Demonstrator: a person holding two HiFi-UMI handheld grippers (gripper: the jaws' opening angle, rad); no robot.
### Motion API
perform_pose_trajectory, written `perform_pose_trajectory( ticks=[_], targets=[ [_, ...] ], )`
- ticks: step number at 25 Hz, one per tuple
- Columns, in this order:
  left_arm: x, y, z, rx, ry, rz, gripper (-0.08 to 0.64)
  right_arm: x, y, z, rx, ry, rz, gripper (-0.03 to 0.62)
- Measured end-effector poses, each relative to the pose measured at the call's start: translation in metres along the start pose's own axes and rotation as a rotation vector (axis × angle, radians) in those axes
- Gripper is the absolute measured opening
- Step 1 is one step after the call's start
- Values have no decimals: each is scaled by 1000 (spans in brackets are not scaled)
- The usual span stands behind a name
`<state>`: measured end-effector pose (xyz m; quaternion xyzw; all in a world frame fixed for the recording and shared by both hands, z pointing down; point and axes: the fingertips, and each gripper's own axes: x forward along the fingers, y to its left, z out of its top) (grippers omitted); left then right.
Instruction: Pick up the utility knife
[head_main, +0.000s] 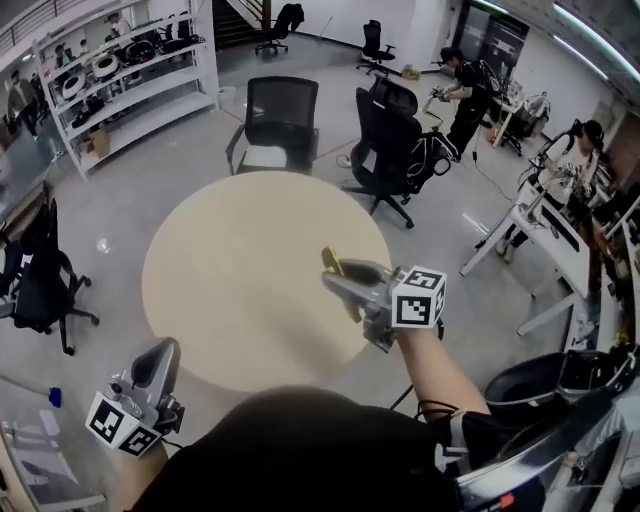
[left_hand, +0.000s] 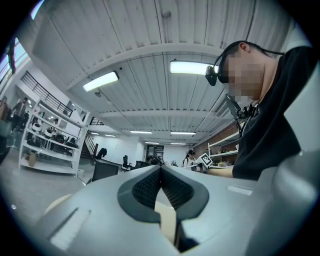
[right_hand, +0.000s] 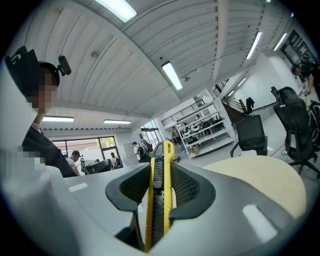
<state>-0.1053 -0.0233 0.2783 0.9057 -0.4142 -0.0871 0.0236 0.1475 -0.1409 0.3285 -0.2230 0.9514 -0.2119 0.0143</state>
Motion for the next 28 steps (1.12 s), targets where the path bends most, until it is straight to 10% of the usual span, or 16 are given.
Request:
perform_pose_trajectory(
  ticks=[28],
  targets=[
    [42,-63,-10,17,-44,63,-3,-67,-24,31,-89,-47,73,144]
  ],
)
